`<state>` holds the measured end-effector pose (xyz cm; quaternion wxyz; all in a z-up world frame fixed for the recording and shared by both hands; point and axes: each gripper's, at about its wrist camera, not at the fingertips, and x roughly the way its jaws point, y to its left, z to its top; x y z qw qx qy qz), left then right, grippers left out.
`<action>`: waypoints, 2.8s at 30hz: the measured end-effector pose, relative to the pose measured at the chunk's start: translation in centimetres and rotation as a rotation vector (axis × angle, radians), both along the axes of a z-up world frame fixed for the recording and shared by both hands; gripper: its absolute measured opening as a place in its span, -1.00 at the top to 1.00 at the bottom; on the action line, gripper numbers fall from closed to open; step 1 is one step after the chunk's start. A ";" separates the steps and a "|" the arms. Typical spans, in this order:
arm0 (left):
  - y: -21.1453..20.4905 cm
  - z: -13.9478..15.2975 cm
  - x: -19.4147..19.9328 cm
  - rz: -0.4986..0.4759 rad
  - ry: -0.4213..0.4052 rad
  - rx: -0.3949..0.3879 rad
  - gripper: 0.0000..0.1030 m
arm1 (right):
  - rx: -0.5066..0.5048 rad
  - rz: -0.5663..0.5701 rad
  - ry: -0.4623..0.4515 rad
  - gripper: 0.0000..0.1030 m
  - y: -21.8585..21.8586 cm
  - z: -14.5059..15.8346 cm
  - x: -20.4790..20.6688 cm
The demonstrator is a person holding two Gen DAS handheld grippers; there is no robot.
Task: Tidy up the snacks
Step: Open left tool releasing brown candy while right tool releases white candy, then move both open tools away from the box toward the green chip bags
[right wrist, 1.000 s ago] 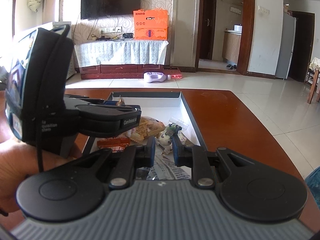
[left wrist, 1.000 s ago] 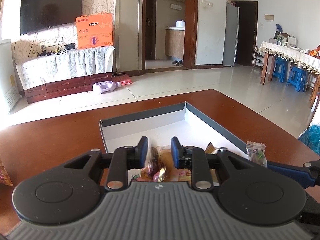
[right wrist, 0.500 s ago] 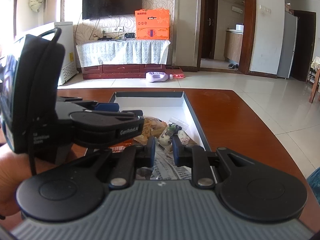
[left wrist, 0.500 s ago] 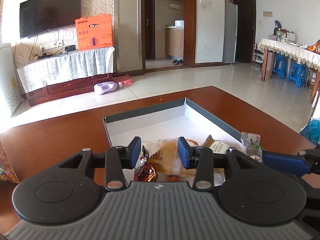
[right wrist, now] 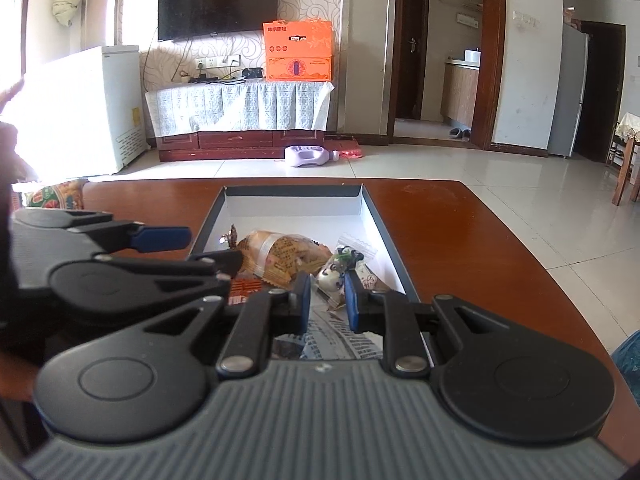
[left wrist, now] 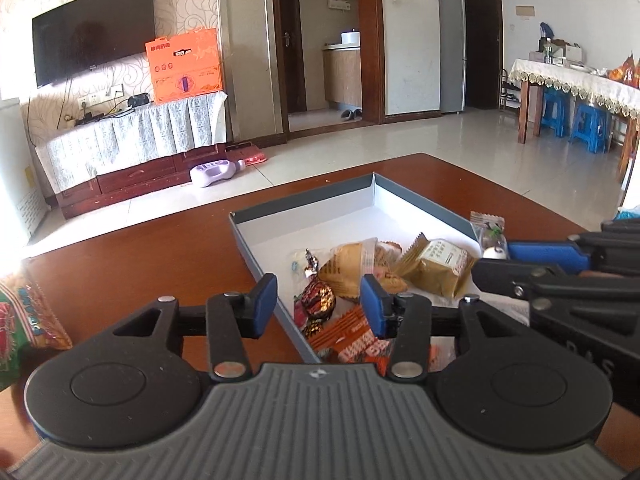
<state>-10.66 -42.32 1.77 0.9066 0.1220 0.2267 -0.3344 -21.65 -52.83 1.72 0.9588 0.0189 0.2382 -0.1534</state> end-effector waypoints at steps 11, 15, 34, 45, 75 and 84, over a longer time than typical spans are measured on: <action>1.4 -0.1 -2.3 -0.027 -0.002 0.028 -0.05 | 0.002 0.002 0.017 0.56 0.7 -0.3 0.1; 1.7 0.0 -2.8 -0.025 0.002 0.025 -0.06 | 0.009 -0.010 0.023 0.53 0.7 -0.3 -0.1; 4.0 0.6 -5.2 0.003 0.016 0.021 -0.15 | -0.010 -0.044 -0.047 -0.13 1.4 0.0 -2.7; 5.1 1.7 -7.1 -0.002 -0.011 0.000 -0.29 | -0.059 -0.033 -0.114 -0.35 3.2 1.1 -3.7; 19.8 4.9 -10.4 0.305 -0.035 0.009 -0.81 | 0.050 0.259 -0.161 -0.55 14.4 3.4 -2.5; 26.8 5.9 -9.0 0.432 -0.037 0.016 -0.88 | 0.170 0.304 -0.142 -0.54 18.0 3.3 -0.3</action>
